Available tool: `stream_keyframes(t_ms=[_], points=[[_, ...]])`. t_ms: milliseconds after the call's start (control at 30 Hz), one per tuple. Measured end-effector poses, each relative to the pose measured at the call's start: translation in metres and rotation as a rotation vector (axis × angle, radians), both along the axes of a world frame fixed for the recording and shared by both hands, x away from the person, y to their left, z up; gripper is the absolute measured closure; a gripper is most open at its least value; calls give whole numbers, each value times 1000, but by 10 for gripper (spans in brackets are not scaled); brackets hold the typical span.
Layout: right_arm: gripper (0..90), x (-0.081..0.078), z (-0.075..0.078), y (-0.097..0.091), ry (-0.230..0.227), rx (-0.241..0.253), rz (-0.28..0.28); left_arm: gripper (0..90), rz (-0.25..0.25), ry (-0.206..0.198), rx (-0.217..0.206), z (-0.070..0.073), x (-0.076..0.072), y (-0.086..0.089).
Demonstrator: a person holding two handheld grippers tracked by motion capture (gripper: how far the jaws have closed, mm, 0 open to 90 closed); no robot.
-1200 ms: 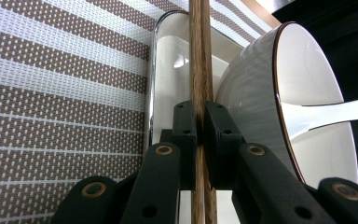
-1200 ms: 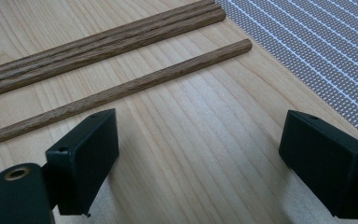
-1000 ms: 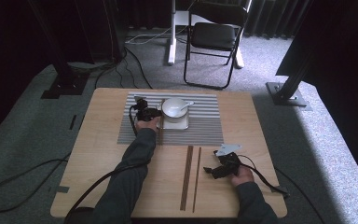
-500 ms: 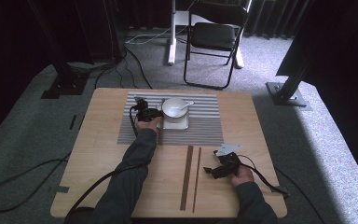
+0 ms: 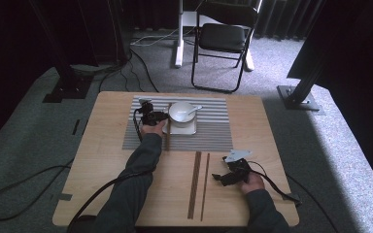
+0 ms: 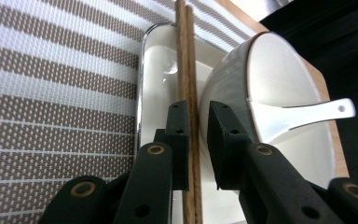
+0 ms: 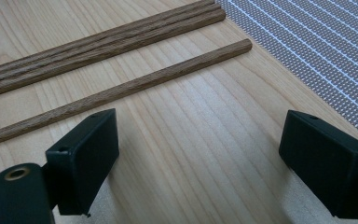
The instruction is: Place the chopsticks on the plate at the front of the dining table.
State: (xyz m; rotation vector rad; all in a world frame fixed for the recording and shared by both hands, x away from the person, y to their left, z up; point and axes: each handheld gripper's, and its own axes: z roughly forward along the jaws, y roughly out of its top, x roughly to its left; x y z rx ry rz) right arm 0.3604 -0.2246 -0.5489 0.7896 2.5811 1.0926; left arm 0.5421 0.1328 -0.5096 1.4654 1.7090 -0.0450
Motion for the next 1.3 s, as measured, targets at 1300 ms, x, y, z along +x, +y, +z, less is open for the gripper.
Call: stream_keyframes(t_ms=[1300], points=[[112, 0, 0, 0, 0, 0, 0, 539, -138, -176, 267, -9, -108, 25]])
